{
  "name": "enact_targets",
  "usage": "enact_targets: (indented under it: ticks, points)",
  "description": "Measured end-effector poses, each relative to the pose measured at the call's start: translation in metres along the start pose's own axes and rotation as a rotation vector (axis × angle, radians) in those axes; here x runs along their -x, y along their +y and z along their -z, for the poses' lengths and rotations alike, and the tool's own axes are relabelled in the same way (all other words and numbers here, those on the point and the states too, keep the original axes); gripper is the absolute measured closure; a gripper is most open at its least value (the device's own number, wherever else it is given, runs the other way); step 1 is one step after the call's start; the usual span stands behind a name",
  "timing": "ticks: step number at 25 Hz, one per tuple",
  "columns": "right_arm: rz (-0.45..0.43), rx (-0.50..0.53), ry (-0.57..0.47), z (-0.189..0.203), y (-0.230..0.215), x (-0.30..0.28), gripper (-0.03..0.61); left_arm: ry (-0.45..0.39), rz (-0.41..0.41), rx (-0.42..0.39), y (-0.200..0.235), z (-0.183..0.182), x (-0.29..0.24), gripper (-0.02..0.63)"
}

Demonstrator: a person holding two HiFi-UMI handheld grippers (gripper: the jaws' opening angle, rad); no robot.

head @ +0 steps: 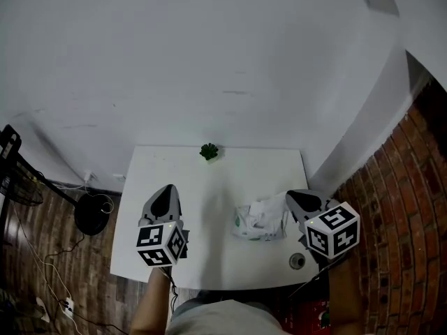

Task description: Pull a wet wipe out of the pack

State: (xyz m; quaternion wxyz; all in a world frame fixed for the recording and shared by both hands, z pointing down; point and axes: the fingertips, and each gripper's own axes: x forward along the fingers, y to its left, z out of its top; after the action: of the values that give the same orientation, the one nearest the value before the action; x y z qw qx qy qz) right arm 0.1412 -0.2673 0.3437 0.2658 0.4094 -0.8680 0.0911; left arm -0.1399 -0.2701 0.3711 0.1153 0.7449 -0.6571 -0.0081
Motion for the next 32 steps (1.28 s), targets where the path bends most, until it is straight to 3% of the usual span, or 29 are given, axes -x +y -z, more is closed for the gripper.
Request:
enact_targets:
  ticks: [7,16,23,32]
  points:
    - [0.130,-0.096,-0.204,-0.027,-0.020,0.025,0.575,-0.035,0.080,-0.029,-0.022,-0.029,-0.020,0.614]
    - [0.445,-0.215,-0.452,-0.027,-0.062,0.086,0.575,-0.088,0.199,-0.053,-0.068,-0.062,-0.041,0.614]
    - [0.660,-0.256,-0.491,0.007,-0.085,0.124,0.575,-0.072,0.244,-0.048,-0.090,-0.051,-0.055,0.614]
    - [0.709,-0.320,-0.479,0.031,-0.097,0.132,0.577,-0.036,0.258,-0.038,-0.096,-0.035,-0.064,0.614]
